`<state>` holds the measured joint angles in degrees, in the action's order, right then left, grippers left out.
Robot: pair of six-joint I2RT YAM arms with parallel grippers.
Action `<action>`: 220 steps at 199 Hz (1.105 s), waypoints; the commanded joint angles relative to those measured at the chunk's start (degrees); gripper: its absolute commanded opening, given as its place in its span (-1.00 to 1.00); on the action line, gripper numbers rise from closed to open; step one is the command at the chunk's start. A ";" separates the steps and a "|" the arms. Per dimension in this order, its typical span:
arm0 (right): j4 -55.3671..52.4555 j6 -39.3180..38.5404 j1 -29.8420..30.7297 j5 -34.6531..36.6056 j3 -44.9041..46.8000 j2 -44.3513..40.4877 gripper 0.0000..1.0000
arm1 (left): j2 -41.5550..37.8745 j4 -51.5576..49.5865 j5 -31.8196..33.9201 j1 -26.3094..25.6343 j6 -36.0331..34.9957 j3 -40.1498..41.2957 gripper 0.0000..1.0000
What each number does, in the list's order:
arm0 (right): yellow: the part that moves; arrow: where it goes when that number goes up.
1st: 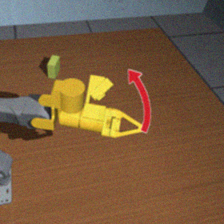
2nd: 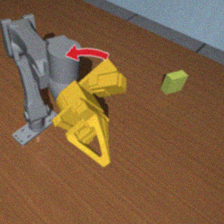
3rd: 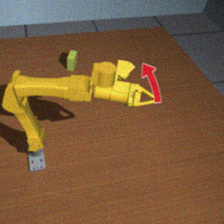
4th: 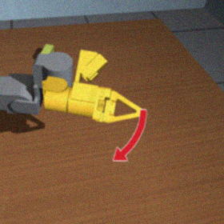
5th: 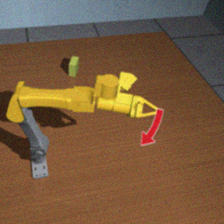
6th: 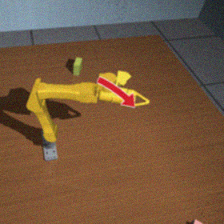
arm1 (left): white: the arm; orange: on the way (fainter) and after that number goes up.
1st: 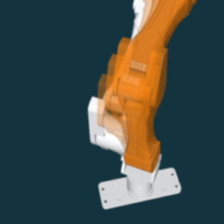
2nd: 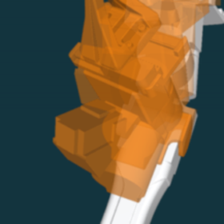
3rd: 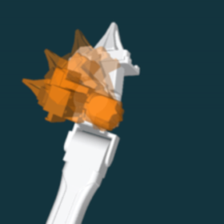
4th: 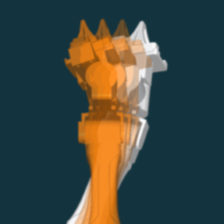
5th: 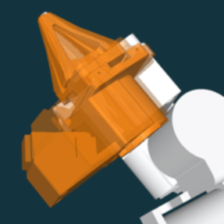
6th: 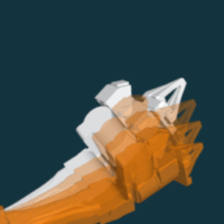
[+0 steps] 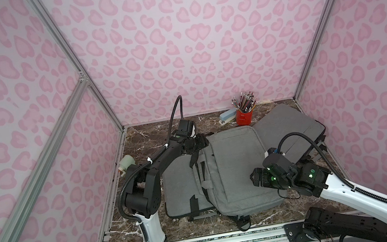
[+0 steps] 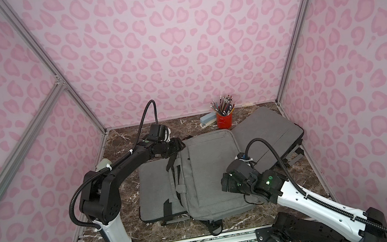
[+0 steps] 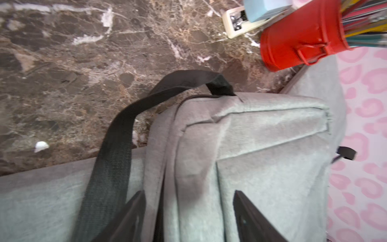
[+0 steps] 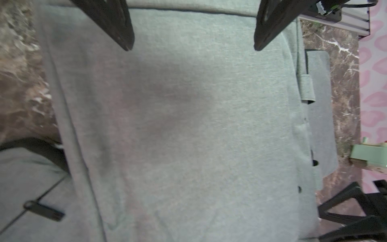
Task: Open the zippered laptop bag and take out the laptop
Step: Adjust the zippered laptop bag.
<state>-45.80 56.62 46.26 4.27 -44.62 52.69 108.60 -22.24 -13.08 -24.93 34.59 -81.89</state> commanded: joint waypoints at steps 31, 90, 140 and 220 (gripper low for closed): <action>-10.34 2.62 0.23 0.39 2.65 -2.12 0.81 | 2.19 -1.07 0.18 -0.11 -3.24 -0.77 -0.24; -12.79 -0.91 -2.62 5.68 4.22 -2.82 0.69 | 2.11 -2.72 1.21 -0.03 -5.18 -1.17 -0.97; -12.18 -5.23 -9.16 3.47 6.68 -4.08 0.45 | 0.30 -4.56 4.38 0.32 -7.17 -0.81 -0.97; -1.82 -4.15 -13.57 -7.45 15.99 -7.07 0.01 | 1.17 -4.39 1.95 0.32 -7.28 -1.10 -0.97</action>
<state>-49.76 51.83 32.60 -0.32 -30.26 45.60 109.49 -25.56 -12.05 -24.88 28.21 -82.54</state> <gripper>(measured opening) 0.520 0.070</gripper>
